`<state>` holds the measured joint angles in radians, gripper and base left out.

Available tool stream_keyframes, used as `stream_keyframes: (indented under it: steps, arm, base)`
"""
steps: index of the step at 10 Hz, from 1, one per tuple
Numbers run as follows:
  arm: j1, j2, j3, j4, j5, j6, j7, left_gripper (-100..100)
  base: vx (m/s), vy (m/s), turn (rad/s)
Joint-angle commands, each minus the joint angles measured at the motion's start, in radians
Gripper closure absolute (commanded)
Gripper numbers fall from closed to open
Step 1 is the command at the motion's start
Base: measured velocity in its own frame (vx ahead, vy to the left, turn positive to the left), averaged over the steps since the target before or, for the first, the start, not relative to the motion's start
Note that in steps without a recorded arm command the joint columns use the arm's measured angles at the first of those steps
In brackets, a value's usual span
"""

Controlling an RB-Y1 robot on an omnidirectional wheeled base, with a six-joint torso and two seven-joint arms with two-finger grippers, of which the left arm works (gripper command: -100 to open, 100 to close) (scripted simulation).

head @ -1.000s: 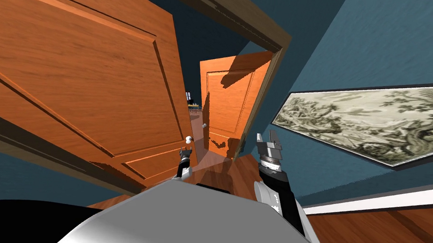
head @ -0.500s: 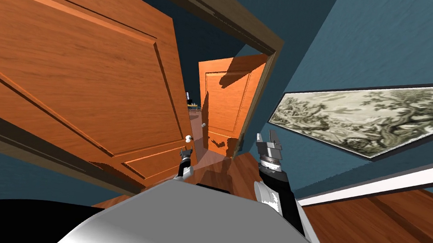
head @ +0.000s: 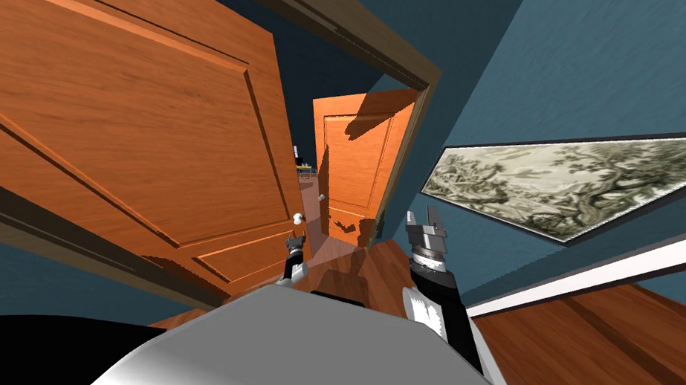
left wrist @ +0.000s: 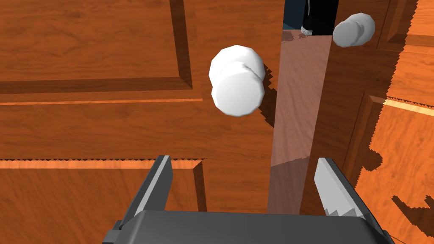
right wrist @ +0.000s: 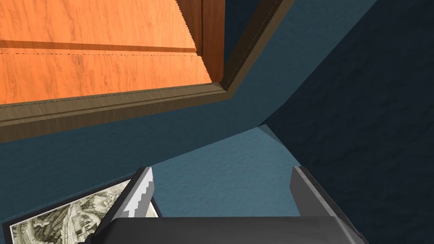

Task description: Push the door open

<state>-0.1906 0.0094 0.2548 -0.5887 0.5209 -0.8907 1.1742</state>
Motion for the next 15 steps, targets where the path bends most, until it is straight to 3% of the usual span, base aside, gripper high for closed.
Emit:
stream_keyframes:
  steps: [1,2,5,7,9,10,11,15]
  arm:
    - [0.0,0.0,0.0,0.0,0.0,0.0,0.0,-100]
    - [0.0,0.021,0.001,0.002,0.002,0.0,0.007,-100]
    - [0.001,0.038,0.004,0.005,0.004,0.0,0.012,-100]
    - [0.001,0.038,0.007,0.007,0.006,0.0,0.016,-100]
    - [0.001,0.027,0.009,0.009,0.008,0.0,0.019,-100]
    - [-0.001,0.032,0.009,0.01,0.008,0.0,0.018,-100]
    - [-0.001,0.032,0.009,0.01,0.008,0.0,0.018,100]
    - [-0.001,0.032,0.009,0.01,0.008,0.0,0.018,100]
  base:
    - [-0.021,-0.001,-0.007]
    - [0.081,0.05,-0.021]
    - [0.173,0.098,-0.021]
    - [0.186,0.135,-0.028]
    - [0.19,0.104,-0.02]
    - [0.07,0.049,-0.009]
    - [-0.007,-0.006,0.006]
    - [-0.018,-0.011,-0.001]
